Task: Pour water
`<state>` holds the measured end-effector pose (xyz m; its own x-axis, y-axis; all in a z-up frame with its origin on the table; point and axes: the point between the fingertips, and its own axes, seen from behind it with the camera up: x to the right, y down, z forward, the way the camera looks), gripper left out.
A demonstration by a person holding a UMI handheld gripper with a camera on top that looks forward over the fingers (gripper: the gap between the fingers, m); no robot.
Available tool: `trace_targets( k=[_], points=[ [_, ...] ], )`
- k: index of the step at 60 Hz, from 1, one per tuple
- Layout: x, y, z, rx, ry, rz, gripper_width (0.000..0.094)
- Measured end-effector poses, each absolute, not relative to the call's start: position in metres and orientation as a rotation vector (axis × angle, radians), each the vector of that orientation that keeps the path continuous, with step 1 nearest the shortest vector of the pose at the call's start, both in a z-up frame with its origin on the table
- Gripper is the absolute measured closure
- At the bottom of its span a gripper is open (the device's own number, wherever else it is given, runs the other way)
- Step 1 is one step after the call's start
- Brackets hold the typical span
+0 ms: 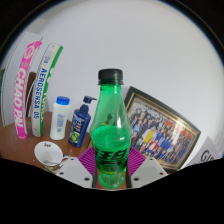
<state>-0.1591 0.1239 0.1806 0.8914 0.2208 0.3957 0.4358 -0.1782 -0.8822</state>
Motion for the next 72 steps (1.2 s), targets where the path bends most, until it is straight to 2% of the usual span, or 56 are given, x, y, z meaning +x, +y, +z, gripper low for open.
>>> trace_targets(
  k=[12, 25, 35, 45, 47, 50, 52, 55, 72],
  points=[
    [-0.162, 0.123, 0.120, -1.845, -0.309, 0.035, 0.0557],
    [-0.166, 0.121, 0.078, -1.893, -0.199, 0.159, 0.0551],
    [-0.165, 0.120, 0.082, -1.852, -0.187, 0.157, 0.0545],
    [-0.163, 0.119, 0.079, -1.890, -0.189, 0.161, 0.0404],
    [-0.162, 0.117, 0.078, -1.912, -0.187, 0.152, 0.0332],
    [-0.159, 0.113, 0.079, -1.935, -0.182, 0.135, 0.0151],
    [-0.157, 0.108, 0.082, -1.948, -0.181, 0.126, 0.0066],
    [-0.153, 0.100, 0.087, -1.970, -0.173, 0.106, 0.0099],
    [-0.140, -0.002, 0.145, -2.125, -0.094, -0.005, 0.0080]
  ],
)
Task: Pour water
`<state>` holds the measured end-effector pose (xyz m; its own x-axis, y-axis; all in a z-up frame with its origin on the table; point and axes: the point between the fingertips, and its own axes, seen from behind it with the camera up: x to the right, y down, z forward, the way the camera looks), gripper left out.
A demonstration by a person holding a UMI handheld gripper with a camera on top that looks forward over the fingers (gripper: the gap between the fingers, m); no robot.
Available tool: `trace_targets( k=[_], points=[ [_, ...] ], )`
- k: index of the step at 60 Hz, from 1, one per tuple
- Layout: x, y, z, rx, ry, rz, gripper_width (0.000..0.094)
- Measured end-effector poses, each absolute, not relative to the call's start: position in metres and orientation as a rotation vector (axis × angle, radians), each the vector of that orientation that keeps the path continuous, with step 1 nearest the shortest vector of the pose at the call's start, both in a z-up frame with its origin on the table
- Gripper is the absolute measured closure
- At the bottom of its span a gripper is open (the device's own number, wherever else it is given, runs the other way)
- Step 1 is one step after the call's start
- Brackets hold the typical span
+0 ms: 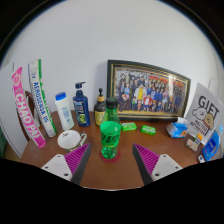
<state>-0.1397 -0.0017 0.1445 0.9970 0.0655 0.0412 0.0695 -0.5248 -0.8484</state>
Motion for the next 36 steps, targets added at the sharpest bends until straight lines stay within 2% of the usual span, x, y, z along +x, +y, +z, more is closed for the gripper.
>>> trace_targets(
  k=[20, 36],
  points=[
    [-0.137, -0.110, 0.197, -2.180, -0.017, -0.108, 0.0083],
    [-0.128, -0.132, 0.195, -2.210, 0.028, -0.134, 0.0085]
  ],
)
